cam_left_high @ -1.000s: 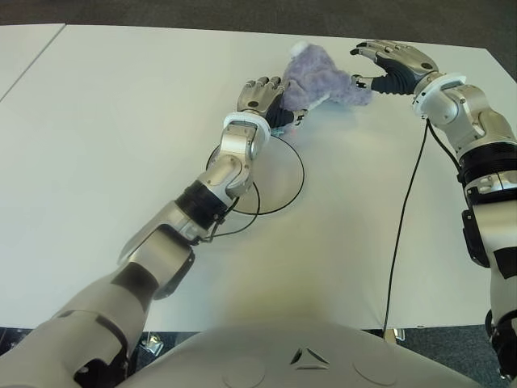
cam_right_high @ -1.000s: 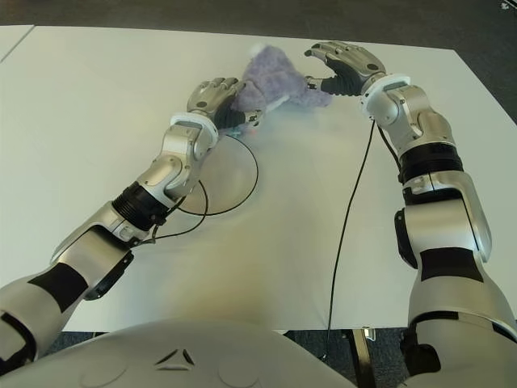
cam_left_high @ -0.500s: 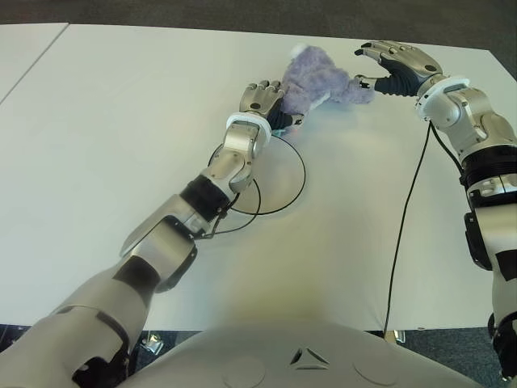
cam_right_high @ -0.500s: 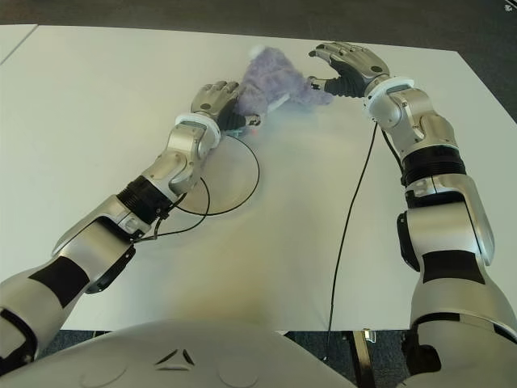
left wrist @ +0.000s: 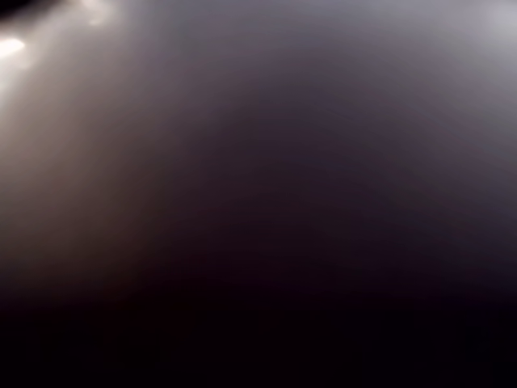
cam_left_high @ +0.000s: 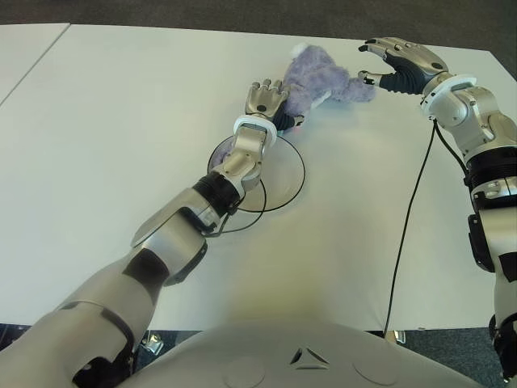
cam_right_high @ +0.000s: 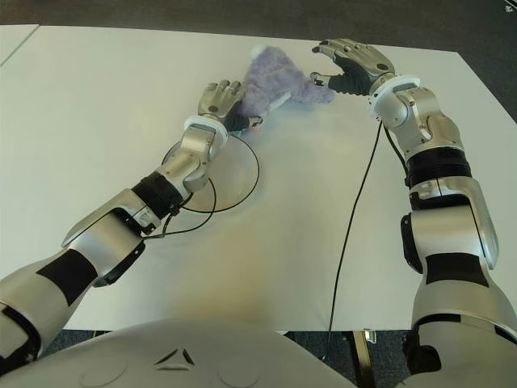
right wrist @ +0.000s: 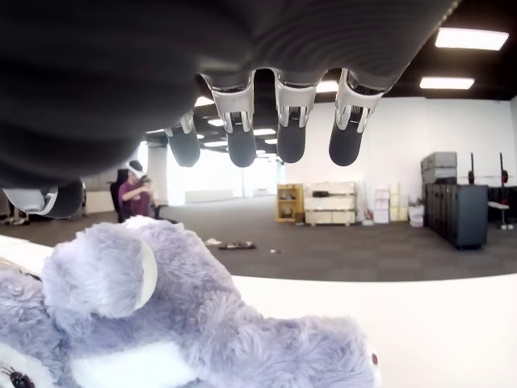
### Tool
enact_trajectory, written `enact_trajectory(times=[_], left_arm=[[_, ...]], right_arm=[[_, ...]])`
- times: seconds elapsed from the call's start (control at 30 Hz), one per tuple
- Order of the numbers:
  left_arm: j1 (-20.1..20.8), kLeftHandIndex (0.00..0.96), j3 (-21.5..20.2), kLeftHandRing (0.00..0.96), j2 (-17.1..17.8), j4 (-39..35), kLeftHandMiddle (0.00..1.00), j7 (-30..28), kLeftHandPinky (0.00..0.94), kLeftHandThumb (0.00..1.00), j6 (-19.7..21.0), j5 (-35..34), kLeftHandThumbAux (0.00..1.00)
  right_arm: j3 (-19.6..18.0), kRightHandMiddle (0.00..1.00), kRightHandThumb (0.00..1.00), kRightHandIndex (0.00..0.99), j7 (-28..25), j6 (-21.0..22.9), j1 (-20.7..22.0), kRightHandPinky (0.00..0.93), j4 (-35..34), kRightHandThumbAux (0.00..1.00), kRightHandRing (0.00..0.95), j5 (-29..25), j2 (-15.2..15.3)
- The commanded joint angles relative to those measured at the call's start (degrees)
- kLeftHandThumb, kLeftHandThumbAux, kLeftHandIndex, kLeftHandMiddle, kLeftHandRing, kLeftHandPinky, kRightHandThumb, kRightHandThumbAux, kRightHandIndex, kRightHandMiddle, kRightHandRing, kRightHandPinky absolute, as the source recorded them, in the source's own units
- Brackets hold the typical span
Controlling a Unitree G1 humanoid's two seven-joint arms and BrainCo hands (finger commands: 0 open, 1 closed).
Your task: Put the doll into the plate.
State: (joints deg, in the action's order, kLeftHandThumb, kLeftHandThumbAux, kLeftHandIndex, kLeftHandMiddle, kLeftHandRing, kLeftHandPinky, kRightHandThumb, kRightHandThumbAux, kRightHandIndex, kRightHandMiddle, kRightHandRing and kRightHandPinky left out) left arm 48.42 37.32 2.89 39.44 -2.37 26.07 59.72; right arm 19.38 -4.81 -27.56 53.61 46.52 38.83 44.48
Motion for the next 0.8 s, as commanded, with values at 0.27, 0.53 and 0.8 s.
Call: enact_trajectory(times=[0.27,0.53,0.8], left_arm=[[-1.87,0.000,2.97,0.003,-0.82,8.78,0.000,7.85,0.213,0.307,2.27,0.92,0.187],[-1.79,0.000,2.82,0.315,-1.94,13.37,0.153,18.66,0.532,0.437,1.74,0.28,0.258],[-1.19,0.122,0.83,0.532,-2.20,18.25,0.359,28.16,0.643,0.628,-2.72,-2.74,0.334]], right_arm=[[-1.30,0.000,0.495,0.000,-4.12,0.73,-3.37,0.000,-4.52,0.239,0.000,-1.54,1.53],[-2.04,0.000,0.441,0.000,-6.12,1.05,-4.45,0.004,-6.86,0.278,0.000,-1.97,2.13],[-2.62,0.000,0.409,0.000,-7.40,1.05,-5.51,0.052,-9.28,0.303,0.000,-1.69,2.68]])
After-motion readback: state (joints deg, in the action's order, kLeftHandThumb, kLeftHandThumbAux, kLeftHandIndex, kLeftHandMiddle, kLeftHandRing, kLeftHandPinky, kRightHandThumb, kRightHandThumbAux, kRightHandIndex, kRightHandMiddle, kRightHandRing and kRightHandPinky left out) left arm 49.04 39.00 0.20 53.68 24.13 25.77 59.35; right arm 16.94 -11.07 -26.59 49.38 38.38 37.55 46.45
